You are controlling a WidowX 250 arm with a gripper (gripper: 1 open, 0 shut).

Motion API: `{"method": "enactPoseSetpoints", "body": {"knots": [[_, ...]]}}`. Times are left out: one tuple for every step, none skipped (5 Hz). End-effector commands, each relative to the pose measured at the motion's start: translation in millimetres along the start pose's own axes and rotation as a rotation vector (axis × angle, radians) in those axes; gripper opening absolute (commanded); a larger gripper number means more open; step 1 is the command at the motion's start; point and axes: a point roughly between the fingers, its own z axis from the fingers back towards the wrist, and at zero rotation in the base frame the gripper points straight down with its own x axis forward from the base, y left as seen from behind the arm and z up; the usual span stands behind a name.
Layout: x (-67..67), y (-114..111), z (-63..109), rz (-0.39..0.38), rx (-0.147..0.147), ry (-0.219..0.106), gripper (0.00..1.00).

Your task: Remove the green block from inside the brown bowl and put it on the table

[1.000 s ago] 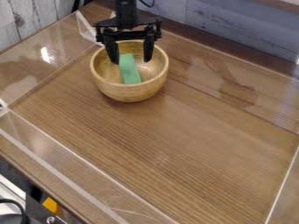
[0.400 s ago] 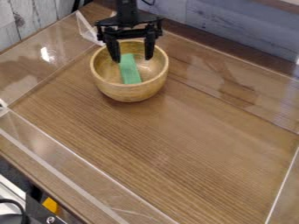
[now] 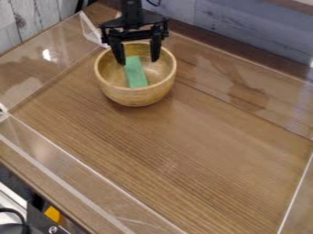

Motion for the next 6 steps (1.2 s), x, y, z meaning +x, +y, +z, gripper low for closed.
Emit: {"method": "enactPoseSetpoints", "body": {"knots": [[10.9,-0.9,11.4,0.011,-0.006,-0.064,1.0],[11.9,0.0,4.2,0.021,0.007,-0.063,1.0],[12.7,0.2,-2.2,0.029,0.018,-0.062,1.0],[13.5,-0.2,-7.6,0.036,0.026,-0.061,1.0],[14.2,-0.6,-11.0,0.041,0.028,-0.06,0.0],[13.5,-1.3,-10.4,0.043,0.026,-0.059,0.0]]}}
